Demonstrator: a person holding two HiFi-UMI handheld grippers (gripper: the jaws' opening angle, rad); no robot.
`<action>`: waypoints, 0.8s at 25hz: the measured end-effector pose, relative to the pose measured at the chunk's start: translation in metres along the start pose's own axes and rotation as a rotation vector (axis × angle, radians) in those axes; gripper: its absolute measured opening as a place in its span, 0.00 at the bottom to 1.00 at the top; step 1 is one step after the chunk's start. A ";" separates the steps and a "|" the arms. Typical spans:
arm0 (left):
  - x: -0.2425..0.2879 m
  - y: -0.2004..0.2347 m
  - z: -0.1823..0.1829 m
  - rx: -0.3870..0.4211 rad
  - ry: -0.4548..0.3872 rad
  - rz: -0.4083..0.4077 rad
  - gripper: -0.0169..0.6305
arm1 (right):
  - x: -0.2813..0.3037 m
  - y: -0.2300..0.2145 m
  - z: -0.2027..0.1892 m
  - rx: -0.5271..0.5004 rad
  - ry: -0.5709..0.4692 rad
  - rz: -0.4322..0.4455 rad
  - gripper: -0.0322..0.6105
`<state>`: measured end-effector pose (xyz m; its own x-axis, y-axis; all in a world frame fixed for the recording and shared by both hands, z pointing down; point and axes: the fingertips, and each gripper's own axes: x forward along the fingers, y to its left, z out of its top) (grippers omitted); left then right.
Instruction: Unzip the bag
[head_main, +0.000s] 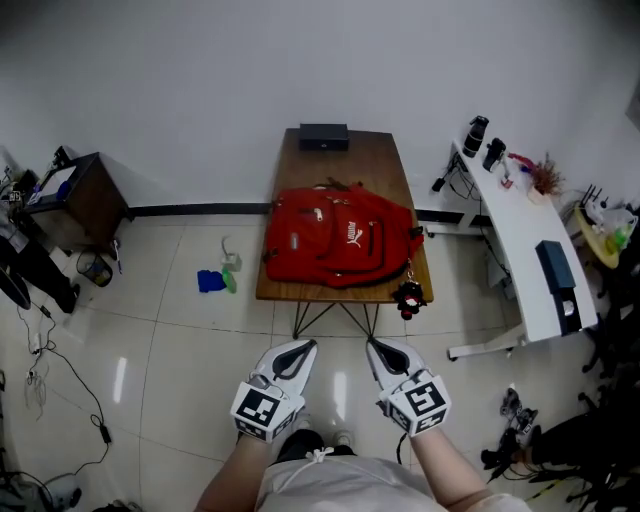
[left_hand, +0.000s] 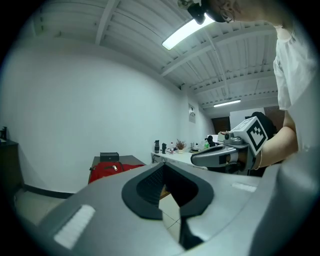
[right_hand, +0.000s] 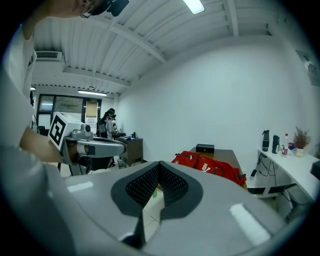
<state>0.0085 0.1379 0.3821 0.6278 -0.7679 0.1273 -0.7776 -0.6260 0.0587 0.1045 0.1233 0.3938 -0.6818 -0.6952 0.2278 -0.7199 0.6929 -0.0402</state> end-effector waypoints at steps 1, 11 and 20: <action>-0.001 -0.002 0.001 -0.003 -0.002 0.005 0.04 | -0.003 0.001 0.000 -0.014 0.001 0.002 0.06; 0.009 -0.015 0.017 0.057 -0.037 -0.020 0.04 | -0.012 0.003 0.011 -0.055 -0.025 -0.006 0.06; 0.016 -0.019 0.025 0.058 -0.064 -0.049 0.04 | -0.003 0.002 0.007 -0.097 -0.023 0.008 0.06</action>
<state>0.0341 0.1338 0.3582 0.6676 -0.7419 0.0620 -0.7436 -0.6687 0.0056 0.1042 0.1258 0.3861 -0.6908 -0.6933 0.2052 -0.6995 0.7127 0.0529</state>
